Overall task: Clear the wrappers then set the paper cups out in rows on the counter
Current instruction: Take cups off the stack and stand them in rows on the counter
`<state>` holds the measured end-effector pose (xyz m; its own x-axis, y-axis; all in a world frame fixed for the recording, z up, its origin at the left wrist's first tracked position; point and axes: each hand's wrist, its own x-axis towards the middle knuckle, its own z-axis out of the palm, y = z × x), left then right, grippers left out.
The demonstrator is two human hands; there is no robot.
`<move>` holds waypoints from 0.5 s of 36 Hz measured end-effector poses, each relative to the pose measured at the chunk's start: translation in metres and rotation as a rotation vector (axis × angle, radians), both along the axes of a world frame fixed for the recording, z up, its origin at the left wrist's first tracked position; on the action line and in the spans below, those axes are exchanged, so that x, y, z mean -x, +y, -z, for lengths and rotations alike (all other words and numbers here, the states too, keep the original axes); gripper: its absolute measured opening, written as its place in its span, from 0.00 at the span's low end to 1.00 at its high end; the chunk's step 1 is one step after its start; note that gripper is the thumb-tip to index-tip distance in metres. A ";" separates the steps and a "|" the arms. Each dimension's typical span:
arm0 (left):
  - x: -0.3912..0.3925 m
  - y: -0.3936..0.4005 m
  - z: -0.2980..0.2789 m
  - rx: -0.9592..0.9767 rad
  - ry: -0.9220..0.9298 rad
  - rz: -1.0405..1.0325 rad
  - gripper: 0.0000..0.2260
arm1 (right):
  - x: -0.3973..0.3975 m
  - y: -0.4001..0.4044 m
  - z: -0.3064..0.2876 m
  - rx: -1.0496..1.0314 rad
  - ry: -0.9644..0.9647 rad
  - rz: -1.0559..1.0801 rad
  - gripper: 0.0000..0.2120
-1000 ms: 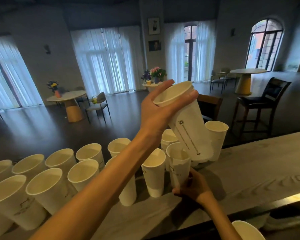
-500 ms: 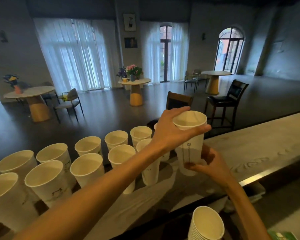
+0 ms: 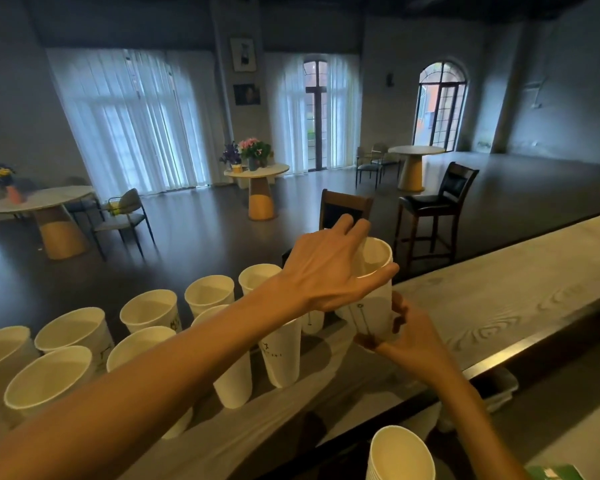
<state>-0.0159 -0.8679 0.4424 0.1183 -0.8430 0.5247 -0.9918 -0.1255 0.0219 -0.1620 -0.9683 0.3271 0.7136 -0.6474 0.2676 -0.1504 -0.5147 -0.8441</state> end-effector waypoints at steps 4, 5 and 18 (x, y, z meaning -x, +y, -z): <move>0.003 -0.005 -0.001 -0.011 0.029 -0.070 0.35 | -0.006 -0.005 0.006 0.029 0.008 0.044 0.35; 0.003 -0.007 -0.001 -0.019 0.039 -0.085 0.35 | -0.007 -0.006 0.008 0.058 0.004 0.064 0.34; -0.019 0.001 -0.071 0.064 0.305 -0.123 0.19 | -0.004 -0.035 0.064 0.155 -0.009 0.475 0.36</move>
